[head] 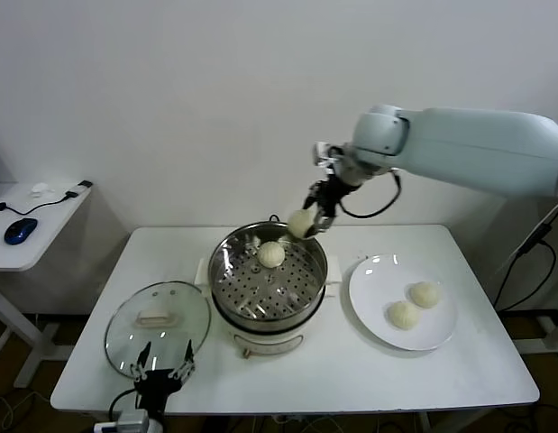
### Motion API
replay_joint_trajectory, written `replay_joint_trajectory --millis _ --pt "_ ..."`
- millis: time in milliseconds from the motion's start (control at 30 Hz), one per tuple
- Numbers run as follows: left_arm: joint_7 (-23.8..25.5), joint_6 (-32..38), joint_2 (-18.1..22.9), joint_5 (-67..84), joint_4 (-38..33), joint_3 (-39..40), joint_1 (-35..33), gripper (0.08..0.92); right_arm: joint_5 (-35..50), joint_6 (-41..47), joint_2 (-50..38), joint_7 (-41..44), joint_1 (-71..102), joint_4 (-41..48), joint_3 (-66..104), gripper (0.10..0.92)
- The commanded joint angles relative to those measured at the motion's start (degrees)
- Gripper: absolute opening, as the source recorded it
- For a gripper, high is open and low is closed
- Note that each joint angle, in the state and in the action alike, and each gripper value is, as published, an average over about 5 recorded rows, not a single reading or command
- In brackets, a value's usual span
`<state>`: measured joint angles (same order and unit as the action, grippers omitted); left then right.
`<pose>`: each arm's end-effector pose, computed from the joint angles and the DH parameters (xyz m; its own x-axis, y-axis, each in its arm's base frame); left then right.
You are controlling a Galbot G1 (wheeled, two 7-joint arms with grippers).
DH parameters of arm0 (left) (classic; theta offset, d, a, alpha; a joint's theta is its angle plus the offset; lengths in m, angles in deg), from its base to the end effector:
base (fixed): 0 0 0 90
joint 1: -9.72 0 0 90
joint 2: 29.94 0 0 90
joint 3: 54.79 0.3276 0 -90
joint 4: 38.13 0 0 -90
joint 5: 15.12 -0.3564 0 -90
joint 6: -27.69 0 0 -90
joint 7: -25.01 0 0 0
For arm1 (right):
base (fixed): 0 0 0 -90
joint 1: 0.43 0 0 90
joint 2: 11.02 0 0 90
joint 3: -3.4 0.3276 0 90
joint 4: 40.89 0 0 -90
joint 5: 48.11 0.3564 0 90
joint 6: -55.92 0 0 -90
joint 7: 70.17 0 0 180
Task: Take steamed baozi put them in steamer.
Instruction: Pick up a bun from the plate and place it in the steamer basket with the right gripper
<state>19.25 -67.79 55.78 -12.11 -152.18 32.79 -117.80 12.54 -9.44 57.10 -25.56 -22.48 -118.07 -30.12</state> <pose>0.1478 0.0273 -0.3415 -0.9416 -0.1114 0.3178 -0.0952 0.9933 0.0661 0.5219 0.1173 0.0043 -0.1696 -0.3753 0.9112 -0.9754 -0.0680 -0.2096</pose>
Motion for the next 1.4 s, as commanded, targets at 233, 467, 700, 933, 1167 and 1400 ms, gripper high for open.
replay_joint_trajectory --millis 233,467,700,933,1167,1400 --pt "-0.4 0.1 0.0 0.3 0.1 -0.2 0.1 0.823 2.3 7.3 17.7 -9.6 11.1 5.5 -0.6 0.696" --pt "-0.4 0.2 0.0 0.2 0.2 -0.1 0.3 0.823 -0.6 8.4 17.7 -12.7 15.9 8.3 0.0 0.696" --pt "-0.4 0.4 -0.2 0.1 0.5 0.0 0.6 0.823 -1.1 8.4 17.9 -13.1 17.9 10.1 1.5 0.696" --pt "-0.4 0.3 -0.3 0.0 0.2 0.1 0.4 0.823 -2.5 7.7 17.3 -12.0 17.1 9.5 1.8 0.733" --pt "-0.3 0.0 -0.2 -0.1 -0.8 0.1 0.1 0.823 -7.0 -1.8 11.4 -2.1 8.2 6.8 1.2 0.820" --pt "-0.2 -0.3 -0.1 -0.5 -1.4 0.1 0.1 0.823 -12.1 -13.3 -6.4 14.2 -3.8 4.4 -4.3 0.823"
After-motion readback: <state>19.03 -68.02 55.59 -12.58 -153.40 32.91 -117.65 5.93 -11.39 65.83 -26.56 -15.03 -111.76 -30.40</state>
